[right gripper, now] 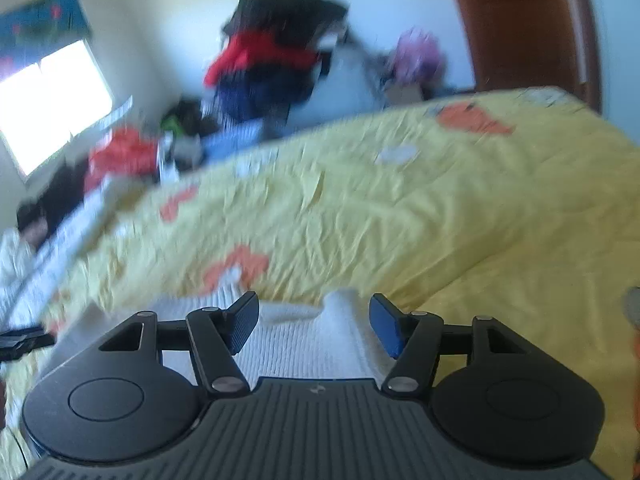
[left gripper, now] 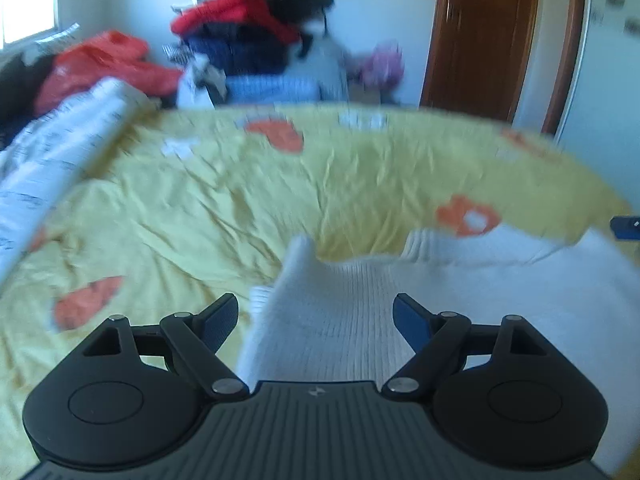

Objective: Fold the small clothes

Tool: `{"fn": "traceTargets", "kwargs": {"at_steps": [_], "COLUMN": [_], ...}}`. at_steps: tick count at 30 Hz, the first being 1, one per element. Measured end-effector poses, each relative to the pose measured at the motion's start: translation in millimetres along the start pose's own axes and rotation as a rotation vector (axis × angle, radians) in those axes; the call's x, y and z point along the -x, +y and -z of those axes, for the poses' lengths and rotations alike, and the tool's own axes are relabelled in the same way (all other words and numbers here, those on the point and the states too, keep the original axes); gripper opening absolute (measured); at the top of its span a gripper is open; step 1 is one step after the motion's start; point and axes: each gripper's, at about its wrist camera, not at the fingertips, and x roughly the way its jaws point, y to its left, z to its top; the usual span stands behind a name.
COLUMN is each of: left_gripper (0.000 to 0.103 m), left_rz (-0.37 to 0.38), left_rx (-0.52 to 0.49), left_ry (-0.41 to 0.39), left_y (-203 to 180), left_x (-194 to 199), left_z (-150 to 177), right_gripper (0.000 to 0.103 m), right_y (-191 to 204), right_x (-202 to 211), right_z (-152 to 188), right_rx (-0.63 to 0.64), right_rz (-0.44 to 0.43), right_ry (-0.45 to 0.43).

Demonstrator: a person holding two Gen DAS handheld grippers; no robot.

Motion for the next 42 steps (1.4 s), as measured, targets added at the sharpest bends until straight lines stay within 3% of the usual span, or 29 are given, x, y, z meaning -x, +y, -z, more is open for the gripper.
{"fn": "traceTargets", "kwargs": {"at_steps": [1, 2, 3, 4, 5, 6, 8, 11, 12, 16, 18, 21, 23, 25, 26, 27, 28, 29, 32, 36, 37, 39, 42], "left_gripper": [0.084, 0.082, 0.066, 0.048, 0.019, 0.013, 0.011, 0.011, 0.010, 0.010, 0.010, 0.013, 0.014, 0.020, 0.032, 0.051, 0.062, 0.077, 0.077, 0.077, 0.077, 0.077, 0.078], "left_rz": [0.000, -0.001, -0.014, -0.042, -0.060, -0.057, -0.043, -0.053, -0.069, -0.139, -0.177, -0.205, -0.236, -0.262, -0.252, -0.216, -0.170, -0.141, -0.150, -0.230, -0.208, -0.139, -0.151], "left_rx": [-0.005, -0.007, -0.015, -0.032, -0.043, -0.036, -0.003, 0.042, 0.056, 0.036, -0.011, -0.056, -0.074, -0.071, -0.049, -0.025, -0.012, -0.017, -0.087, -0.086, -0.045, 0.085, 0.085], "left_ry": [0.017, 0.035, 0.052, 0.069, 0.085, 0.089, 0.059, -0.063, -0.064, 0.029, -0.014, -0.039, -0.064, -0.130, -0.171, -0.213, -0.243, -0.255, -0.215, -0.064, -0.030, -0.047, -0.038], "left_y": [-1.9, -3.9, -5.8, -7.7, -7.6, -5.5, 0.6, 6.8, 8.3, 5.4, -3.2, -11.6, -16.8, -23.2, -25.3, -29.0, -33.9, -40.6, -63.5, -53.2, -40.4, -15.2, -14.5], "left_x": [-10.1, -19.6, -29.8, -39.3, -45.3, -49.7, -45.1, -22.0, -23.0, -58.1, -56.4, -42.9, -23.9, 1.8, 11.1, 19.8, 22.3, 19.6, -8.1, -56.5, -64.2, -60.9, -67.1], "left_z": [0.7, -0.3, -1.3, -2.1, -2.5, -3.6, -9.1, -14.5, -15.1, 3.8, 12.7, 11.7, 8.5, 2.7, -0.5, -2.1, -3.7, -4.6, -3.2, 12.1, 17.2, 16.6, 15.5], "right_gripper": [0.067, 0.057, 0.049, 0.015, 0.013, 0.012, 0.012, 0.011, 0.011, 0.011, 0.011, 0.033, 0.038, 0.042, 0.049, 0.055, 0.067, 0.070, 0.068, 0.063, 0.062, 0.058, 0.058], "right_y": [3.3, 5.8, 9.8, 10.5, 11.4, 11.3, 9.5, -0.2, -4.7, -20.1, -17.7, -12.1, -6.4, 6.4, 11.8, 18.5, 26.3, 36.8, 55.4, 37.4, 24.9, 9.5, 7.0], "right_x": [-8.6, -16.9, -24.7, -31.2, -36.4, -37.5, -30.6, -3.9, -3.7, -37.5, -46.9, -42.9, -25.4, 5.6, 16.8, 24.9, 25.7, 19.8, -12.0, -50.8, -53.9, -48.9, -52.2], "right_z": [0.7, 2.6, 6.3, 7.7, 9.9, 11.5, 5.5, -10.4, -12.3, 4.5, 18.3, 25.8, 22.3, 19.2, 17.7, 17.2, 17.2, 17.6, 24.3, 41.6, 43.0, 39.2, 38.1], "right_rx": [0.021, 0.042, 0.066, 0.088, 0.104, 0.110, 0.094, 0.008, -0.011, -0.045, -0.024, -0.026, -0.025, -0.001, 0.001, 0.002, 0.016, 0.046, 0.131, 0.175, 0.133, 0.039, 0.045], "right_rz": [0.010, 0.018, 0.020, 0.022, 0.025, 0.023, 0.007, -0.030, -0.026, 0.054, 0.091, 0.132, 0.155, 0.160, 0.136, 0.096, 0.057, 0.025, 0.029, 0.193, 0.192, 0.135, 0.150], "right_ry": [0.029, 0.052, 0.072, 0.100, 0.130, 0.132, 0.080, -0.077, -0.098, -0.018, -0.007, -0.009, -0.061, -0.181, -0.222, -0.248, -0.247, -0.220, -0.136, -0.029, -0.010, -0.035, -0.029]}}
